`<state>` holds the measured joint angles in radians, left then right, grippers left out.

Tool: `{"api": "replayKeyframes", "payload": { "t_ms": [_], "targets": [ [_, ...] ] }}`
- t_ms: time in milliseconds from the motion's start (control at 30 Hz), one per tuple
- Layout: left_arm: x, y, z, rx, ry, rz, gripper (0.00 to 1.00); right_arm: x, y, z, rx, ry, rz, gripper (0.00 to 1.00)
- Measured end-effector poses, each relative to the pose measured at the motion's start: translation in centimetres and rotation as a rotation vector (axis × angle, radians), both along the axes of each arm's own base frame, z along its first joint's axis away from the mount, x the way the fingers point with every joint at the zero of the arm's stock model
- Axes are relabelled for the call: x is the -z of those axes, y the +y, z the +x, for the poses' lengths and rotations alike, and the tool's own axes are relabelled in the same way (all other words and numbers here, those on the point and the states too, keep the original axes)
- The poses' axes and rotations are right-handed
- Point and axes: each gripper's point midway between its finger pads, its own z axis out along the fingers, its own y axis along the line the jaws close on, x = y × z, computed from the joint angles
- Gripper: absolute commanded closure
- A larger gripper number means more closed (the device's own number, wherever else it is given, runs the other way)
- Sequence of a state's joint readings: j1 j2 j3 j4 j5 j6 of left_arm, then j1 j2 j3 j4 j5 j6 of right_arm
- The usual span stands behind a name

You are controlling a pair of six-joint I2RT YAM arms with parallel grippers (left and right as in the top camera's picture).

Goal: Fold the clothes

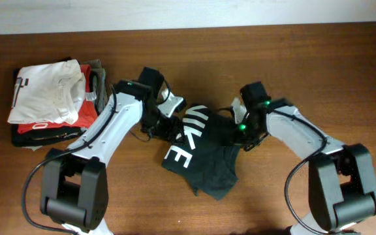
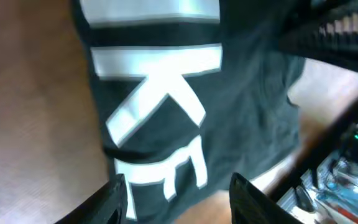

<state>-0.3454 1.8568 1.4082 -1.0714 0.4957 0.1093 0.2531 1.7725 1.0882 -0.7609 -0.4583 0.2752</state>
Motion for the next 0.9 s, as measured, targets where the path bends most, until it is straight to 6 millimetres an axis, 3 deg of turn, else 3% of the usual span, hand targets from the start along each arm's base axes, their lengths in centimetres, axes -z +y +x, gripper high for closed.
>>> {"api": "replayKeyframes", "payload": {
  "t_ms": [33,167,200,267,300,333,433,467,567,600,633,667,700,767,800,833,867,900],
  "targets": [
    [0.1,0.0,-0.9,0.003,0.041,-0.006,0.59,0.4,-0.1,-0.2,0.042,0.024,-0.001,0.85],
    [-0.1,0.3,-2.6,0.006,0.117,0.001,0.64,0.9,-0.5,0.0,0.105,0.034,-0.03,0.84],
    [-0.1,0.7,-3.6,0.005,0.159,0.016,0.78,0.8,-0.3,-0.1,0.079,0.028,-0.018,0.84],
    [0.3,1.0,-4.0,-0.004,0.177,0.035,0.88,-0.1,0.1,0.5,0.031,-0.011,0.006,0.84],
    [1.1,1.0,-4.0,-0.028,0.181,0.037,0.93,-0.9,0.3,1.1,0.022,-0.041,0.018,0.84],
    [2.8,1.3,-5.3,-0.063,0.23,0.062,1.0,-2.9,0.8,2.4,0.008,-0.113,0.04,0.84],
    [6.0,1.0,-5.8,-0.185,0.248,0.093,1.0,-4.3,1.0,2.8,0.003,-0.148,0.056,0.84],
    [6.9,1.2,-5.1,-0.233,0.223,0.112,1.0,-4.2,1.0,2.7,0.003,-0.143,0.055,0.84],
    [8.5,3.8,1.4,-0.377,-0.054,0.224,0.99,-4.3,1.0,2.7,0.002,-0.141,0.057,0.83],
    [8.4,4.3,3.9,-0.419,-0.154,0.222,0.91,-4.2,1.0,2.6,0.001,-0.138,0.056,0.81],
    [7.9,5.0,6.8,-0.471,-0.249,0.196,0.73,-4.3,1.0,2.7,0.001,-0.141,0.057,0.81],
    [7.2,5.7,8.5,-0.511,-0.276,0.165,0.51,-4.4,1.1,3.0,-0.002,-0.159,0.06,0.81],
    [6.5,5.9,9.2,-0.527,-0.263,0.136,0.45,-4.4,1.1,3.1,-0.003,-0.163,0.061,0.81],
    [4.1,4.9,9.0,-0.514,-0.167,0.068,0.38,-4.4,1.2,3.1,-0.004,-0.163,0.061,0.81],
    [2.3,4.6,9.0,-0.514,-0.121,0.034,0.25,-4.2,1.5,3.0,-0.014,-0.161,0.062,0.81],
    [1.3,4.9,8.3,-0.509,-0.07,0.032,0.2,-3.8,2.0,2.8,-0.029,-0.153,0.064,0.81],
    [0.7,5.4,7.2,-0.487,-0.02,0.045,0.07,-2.9,3.2,2.5,-0.06,-0.141,0.068,0.81],
    [0.9,6.2,6.0,-0.473,0.021,0.083,0.05,-1.9,4.4,2.2,-0.086,-0.124,0.071,0.82]
  ]
}}
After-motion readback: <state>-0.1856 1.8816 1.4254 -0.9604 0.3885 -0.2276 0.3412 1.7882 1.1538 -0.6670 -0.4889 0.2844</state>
